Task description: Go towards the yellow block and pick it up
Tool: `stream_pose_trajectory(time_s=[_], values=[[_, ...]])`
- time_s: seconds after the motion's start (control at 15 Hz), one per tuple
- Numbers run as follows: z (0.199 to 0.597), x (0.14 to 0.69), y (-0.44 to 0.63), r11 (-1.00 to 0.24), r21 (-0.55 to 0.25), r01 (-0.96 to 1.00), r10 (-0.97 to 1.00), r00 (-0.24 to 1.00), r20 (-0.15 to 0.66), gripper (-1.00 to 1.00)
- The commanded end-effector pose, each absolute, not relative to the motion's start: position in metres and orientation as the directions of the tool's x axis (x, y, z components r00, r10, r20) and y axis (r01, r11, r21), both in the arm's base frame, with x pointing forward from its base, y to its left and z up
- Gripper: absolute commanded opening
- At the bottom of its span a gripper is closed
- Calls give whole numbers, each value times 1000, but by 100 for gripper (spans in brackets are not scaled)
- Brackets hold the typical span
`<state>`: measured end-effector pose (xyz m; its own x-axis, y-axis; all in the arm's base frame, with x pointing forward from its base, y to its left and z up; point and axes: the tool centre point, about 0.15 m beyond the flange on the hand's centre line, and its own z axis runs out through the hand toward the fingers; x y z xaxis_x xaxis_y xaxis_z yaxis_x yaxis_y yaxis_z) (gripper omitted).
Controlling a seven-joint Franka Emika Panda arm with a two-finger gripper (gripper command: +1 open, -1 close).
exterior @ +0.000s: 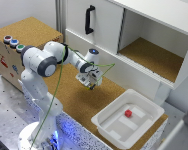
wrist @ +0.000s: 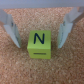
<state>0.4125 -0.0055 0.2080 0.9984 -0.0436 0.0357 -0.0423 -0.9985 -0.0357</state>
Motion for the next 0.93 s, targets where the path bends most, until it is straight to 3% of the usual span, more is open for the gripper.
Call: stream_pose_trajectory(time_s=[0.0,0.2,0.4,0.6,0.87], values=[[217,421,-8,-995,53,-86,-87,996,-17,-100],[235,414,-7,-988,33,-152,-151,988,8,-100],[284,414,-6,-979,7,-203,-202,976,81,-100],[335,407,-3,-981,38,-192,-186,975,120,-100],[393,390,0,-983,86,-164,-154,982,108,-100]])
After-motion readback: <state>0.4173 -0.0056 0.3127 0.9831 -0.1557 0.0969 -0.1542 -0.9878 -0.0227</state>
